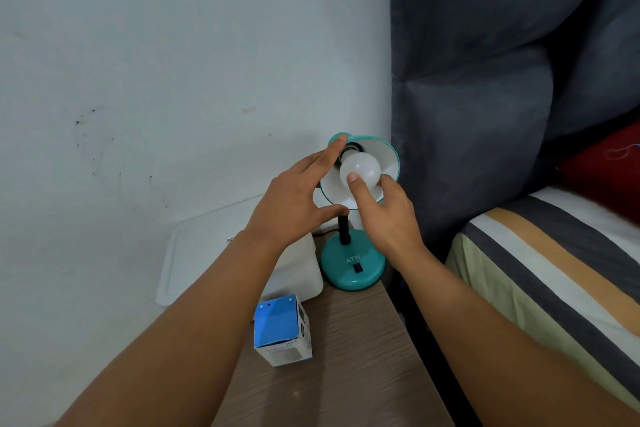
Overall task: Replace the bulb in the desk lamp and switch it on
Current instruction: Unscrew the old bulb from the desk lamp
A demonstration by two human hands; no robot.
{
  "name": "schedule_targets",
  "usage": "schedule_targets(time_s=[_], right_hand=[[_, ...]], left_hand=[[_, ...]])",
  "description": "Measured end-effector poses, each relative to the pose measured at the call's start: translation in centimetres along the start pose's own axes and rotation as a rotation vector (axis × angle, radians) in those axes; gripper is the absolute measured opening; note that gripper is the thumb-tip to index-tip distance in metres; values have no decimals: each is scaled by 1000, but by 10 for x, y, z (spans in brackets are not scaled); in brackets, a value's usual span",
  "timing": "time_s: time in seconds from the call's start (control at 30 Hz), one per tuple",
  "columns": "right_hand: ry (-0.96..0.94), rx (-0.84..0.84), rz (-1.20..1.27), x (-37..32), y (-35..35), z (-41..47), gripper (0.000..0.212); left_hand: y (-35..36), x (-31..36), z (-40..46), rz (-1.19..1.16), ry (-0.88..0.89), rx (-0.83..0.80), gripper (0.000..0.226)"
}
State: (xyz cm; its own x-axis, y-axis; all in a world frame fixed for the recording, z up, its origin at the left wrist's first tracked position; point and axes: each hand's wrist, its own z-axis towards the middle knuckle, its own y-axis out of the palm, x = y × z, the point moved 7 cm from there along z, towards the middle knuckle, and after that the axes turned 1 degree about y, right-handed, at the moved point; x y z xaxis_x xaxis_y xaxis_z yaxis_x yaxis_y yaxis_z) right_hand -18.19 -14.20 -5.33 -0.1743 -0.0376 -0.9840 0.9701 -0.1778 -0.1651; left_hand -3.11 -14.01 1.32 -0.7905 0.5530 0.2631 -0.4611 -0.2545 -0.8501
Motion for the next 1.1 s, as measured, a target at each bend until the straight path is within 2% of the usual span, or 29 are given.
schedule_targets(time_s=[0.13, 0.27, 0.4, 0.53, 0.63, 0.9, 1.0, 1.1], right_hand=[[15, -15, -22, 0, 3, -1, 63], [-54, 27, -102, -7, -3, -1, 53], [-29, 11, -136, -10, 0, 2, 59], [26, 26, -70, -11, -4, -2, 35], [38, 23, -50, -9, -7, -6, 27], [-8, 60, -162, -5, -7, -3, 71], [9, 72, -164, -7, -6, -4, 76], [24, 95, -176, -14, -5, -7, 72]], left_hand=[[-1, -1, -1, 7, 3, 4, 109], [-1, -2, -2, 10, -15, 11, 109], [-2, -2, -4, 7, -8, 21, 109], [-2, 1, -4, 8, -3, 13, 110], [-2, 3, -4, 60, 26, 0, 110], [-3, -1, -3, 80, 62, -13, 102], [-5, -2, -3, 53, 56, 2, 103], [-4, -2, -4, 35, 55, 24, 103]])
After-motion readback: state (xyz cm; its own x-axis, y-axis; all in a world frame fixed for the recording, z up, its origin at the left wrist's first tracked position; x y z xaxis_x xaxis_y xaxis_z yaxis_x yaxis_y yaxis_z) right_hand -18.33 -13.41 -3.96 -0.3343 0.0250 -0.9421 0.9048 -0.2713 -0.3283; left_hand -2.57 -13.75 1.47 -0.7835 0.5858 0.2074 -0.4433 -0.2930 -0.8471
